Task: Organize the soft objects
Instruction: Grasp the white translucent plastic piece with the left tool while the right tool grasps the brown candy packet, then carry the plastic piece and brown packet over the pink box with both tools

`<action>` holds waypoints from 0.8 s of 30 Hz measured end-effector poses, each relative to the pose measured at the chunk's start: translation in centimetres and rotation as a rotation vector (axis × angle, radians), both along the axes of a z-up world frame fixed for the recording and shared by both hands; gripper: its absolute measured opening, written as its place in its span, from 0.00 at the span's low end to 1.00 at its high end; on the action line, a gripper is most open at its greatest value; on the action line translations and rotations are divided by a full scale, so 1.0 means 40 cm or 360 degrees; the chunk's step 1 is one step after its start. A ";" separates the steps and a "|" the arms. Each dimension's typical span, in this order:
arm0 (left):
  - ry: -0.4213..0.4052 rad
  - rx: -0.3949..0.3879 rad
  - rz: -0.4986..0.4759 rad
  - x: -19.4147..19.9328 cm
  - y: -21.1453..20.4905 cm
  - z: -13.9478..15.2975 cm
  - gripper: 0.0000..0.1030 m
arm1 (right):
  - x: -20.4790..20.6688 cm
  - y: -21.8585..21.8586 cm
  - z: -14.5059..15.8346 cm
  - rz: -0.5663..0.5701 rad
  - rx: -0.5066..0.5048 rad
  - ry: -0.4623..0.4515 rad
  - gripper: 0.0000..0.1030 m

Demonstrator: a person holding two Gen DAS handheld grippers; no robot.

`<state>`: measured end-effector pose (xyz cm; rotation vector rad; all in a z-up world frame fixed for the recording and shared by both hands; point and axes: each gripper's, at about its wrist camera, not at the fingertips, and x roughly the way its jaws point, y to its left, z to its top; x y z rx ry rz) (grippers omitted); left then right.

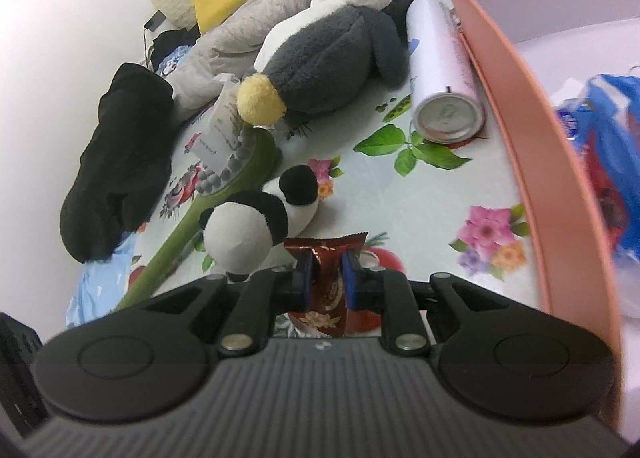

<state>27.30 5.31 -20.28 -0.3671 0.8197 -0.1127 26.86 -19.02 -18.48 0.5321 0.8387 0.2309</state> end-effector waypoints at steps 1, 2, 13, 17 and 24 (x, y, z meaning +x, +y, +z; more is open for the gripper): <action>-0.0002 0.0006 -0.0006 -0.009 -0.003 0.004 0.23 | -0.009 0.003 0.002 0.0014 -0.0010 -0.0010 0.19; -0.0002 0.0013 -0.0019 -0.019 -0.006 0.008 0.23 | -0.024 0.008 0.006 0.0029 -0.0043 -0.0021 0.19; 0.0003 0.0050 -0.0049 -0.120 -0.026 0.060 0.23 | -0.136 0.050 0.041 0.0148 -0.0227 -0.0073 0.19; -0.0001 0.0075 -0.0102 -0.166 -0.037 0.094 0.23 | -0.193 0.063 0.060 0.0182 -0.0290 -0.0102 0.19; -0.0002 0.0078 -0.0148 -0.232 -0.055 0.129 0.22 | -0.283 0.056 0.092 0.0187 -0.0358 -0.0133 0.18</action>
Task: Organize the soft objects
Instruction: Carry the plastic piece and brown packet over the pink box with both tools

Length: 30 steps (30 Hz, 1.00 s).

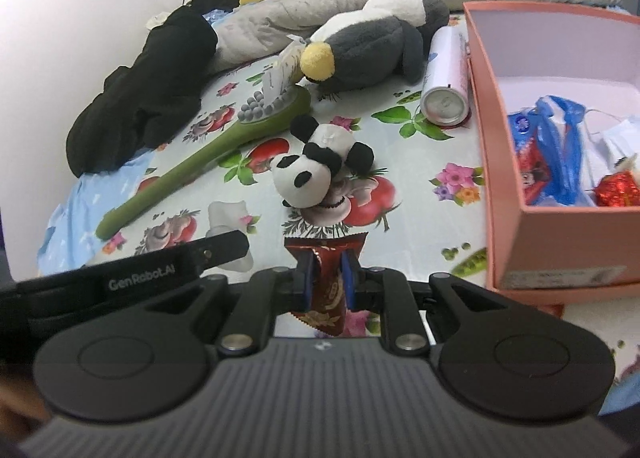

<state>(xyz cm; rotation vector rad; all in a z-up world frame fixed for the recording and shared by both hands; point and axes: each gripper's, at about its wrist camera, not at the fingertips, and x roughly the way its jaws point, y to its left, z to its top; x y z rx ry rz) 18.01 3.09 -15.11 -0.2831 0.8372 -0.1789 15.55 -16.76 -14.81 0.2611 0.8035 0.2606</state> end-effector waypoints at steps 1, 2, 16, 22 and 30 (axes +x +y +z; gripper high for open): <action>-0.0004 -0.0001 -0.0012 -0.009 -0.004 0.006 0.22 | -0.008 -0.003 0.005 -0.0003 -0.0003 -0.0005 0.18; -0.0011 0.0004 -0.0023 -0.019 -0.009 0.014 0.22 | -0.015 -0.007 0.010 -0.0005 -0.0008 -0.0009 0.18; -0.0098 -0.0047 -0.0100 -0.103 -0.073 0.140 0.22 | -0.085 -0.061 0.120 0.0006 -0.0051 -0.0101 0.18; -0.0141 -0.0054 -0.0178 -0.124 -0.136 0.187 0.22 | -0.109 -0.098 0.170 -0.0007 -0.0095 -0.0150 0.18; -0.0182 -0.0085 -0.0316 -0.143 -0.234 0.242 0.22 | -0.154 -0.192 0.225 -0.0112 -0.0115 -0.0190 0.18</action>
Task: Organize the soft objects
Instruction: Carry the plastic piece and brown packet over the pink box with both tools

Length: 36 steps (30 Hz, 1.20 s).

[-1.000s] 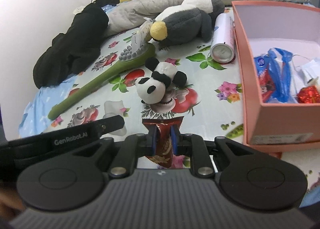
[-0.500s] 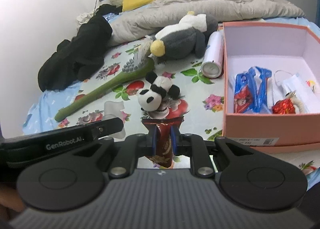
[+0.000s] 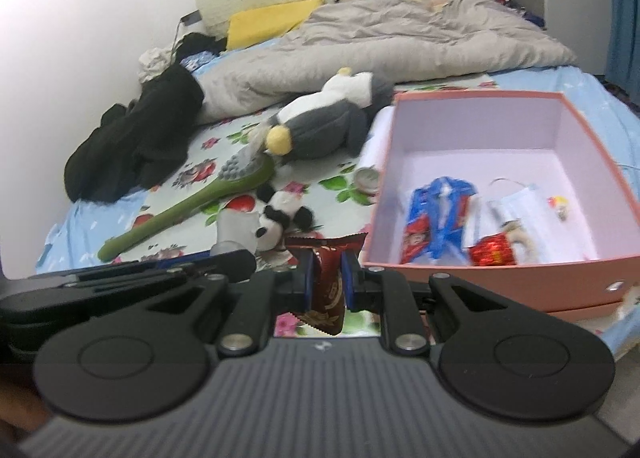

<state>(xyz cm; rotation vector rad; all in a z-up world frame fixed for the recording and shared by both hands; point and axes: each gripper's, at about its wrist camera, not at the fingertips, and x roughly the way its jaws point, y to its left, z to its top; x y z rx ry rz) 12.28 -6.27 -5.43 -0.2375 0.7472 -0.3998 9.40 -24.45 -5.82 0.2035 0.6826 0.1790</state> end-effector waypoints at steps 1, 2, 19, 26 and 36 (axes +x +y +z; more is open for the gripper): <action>-0.0003 -0.0009 -0.0013 -0.001 -0.011 0.005 0.22 | -0.008 -0.016 0.007 -0.0021 -0.0006 -0.0007 0.18; -0.0006 -0.0023 -0.0032 0.000 -0.027 0.012 0.22 | -0.016 -0.032 0.015 -0.0040 -0.0017 -0.0015 0.18; -0.0030 -0.0006 -0.0324 0.047 -0.313 0.083 0.22 | -0.065 -0.263 0.035 -0.0285 -0.0023 -0.0044 0.18; 0.0037 0.0048 -0.0336 0.132 -0.380 0.055 0.22 | -0.006 -0.336 0.007 -0.0311 0.0004 -0.0001 0.18; 0.0147 0.0122 -0.0331 0.285 -0.464 -0.008 0.23 | 0.114 -0.412 -0.055 -0.0331 0.0047 0.0083 0.18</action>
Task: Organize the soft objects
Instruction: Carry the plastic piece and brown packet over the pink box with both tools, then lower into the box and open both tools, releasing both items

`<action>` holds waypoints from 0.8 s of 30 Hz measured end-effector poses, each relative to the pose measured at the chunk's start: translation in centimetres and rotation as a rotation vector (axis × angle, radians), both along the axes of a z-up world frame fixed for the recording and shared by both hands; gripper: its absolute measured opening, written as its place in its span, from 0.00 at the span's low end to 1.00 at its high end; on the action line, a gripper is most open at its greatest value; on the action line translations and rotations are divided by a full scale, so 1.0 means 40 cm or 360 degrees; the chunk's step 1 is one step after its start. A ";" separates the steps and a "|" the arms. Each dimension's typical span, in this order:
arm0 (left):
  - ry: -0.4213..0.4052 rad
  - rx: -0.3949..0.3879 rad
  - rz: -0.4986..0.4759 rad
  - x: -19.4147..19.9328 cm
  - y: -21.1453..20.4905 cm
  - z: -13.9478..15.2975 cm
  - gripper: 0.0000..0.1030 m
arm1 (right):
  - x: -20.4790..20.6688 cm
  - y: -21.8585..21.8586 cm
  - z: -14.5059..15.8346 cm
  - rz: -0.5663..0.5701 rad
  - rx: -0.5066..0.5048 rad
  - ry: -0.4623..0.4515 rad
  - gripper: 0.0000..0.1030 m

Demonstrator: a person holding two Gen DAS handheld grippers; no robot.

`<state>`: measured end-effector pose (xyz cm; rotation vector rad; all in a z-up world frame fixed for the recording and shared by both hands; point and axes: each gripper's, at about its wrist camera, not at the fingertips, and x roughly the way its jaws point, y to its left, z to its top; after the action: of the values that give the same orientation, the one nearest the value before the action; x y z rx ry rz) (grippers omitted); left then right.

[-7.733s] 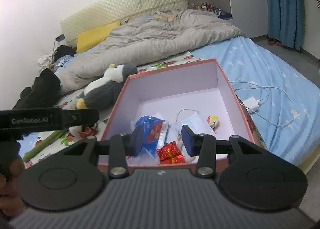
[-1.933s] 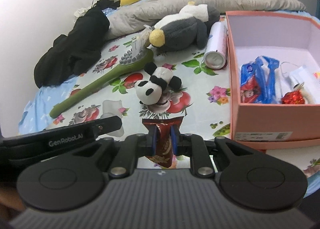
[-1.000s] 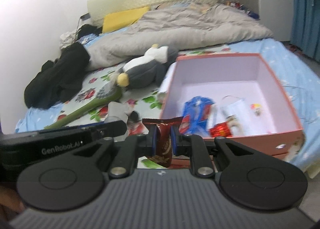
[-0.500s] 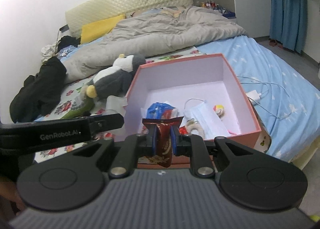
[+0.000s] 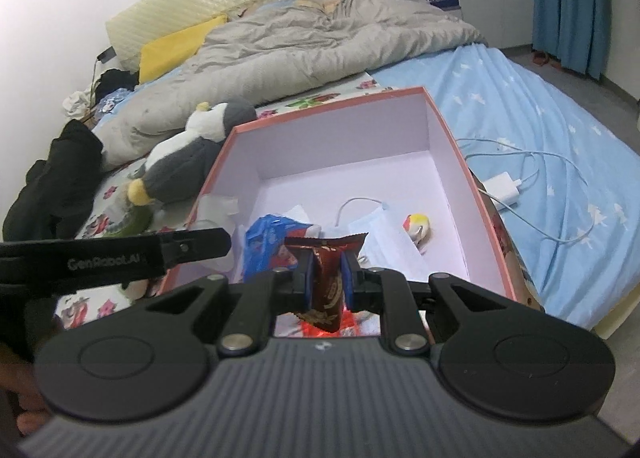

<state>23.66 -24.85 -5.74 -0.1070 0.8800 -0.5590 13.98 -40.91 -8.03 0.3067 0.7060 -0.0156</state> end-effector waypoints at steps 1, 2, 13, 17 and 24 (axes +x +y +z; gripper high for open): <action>0.0007 0.0008 -0.0003 0.011 -0.007 -0.006 0.23 | 0.011 -0.007 -0.007 -0.0003 0.0004 0.0007 0.18; 0.0015 0.0020 -0.0005 0.025 -0.015 -0.015 0.23 | 0.022 -0.014 -0.013 -0.0007 0.0010 0.0013 0.18; 0.0105 0.0110 0.0006 0.142 -0.069 -0.091 0.23 | 0.132 -0.074 -0.082 -0.0032 0.0053 0.0086 0.18; 0.0140 0.0141 0.0030 0.167 -0.068 -0.112 0.33 | 0.153 -0.078 -0.102 -0.0031 0.0060 0.0109 0.18; 0.0133 0.0132 0.0030 0.172 -0.057 -0.112 0.46 | 0.158 -0.074 -0.108 -0.0035 0.0073 0.0113 0.18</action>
<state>30.56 -27.13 -10.23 -0.0636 0.9815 -0.5027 20.30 -43.89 -12.35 0.3595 0.7744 -0.0313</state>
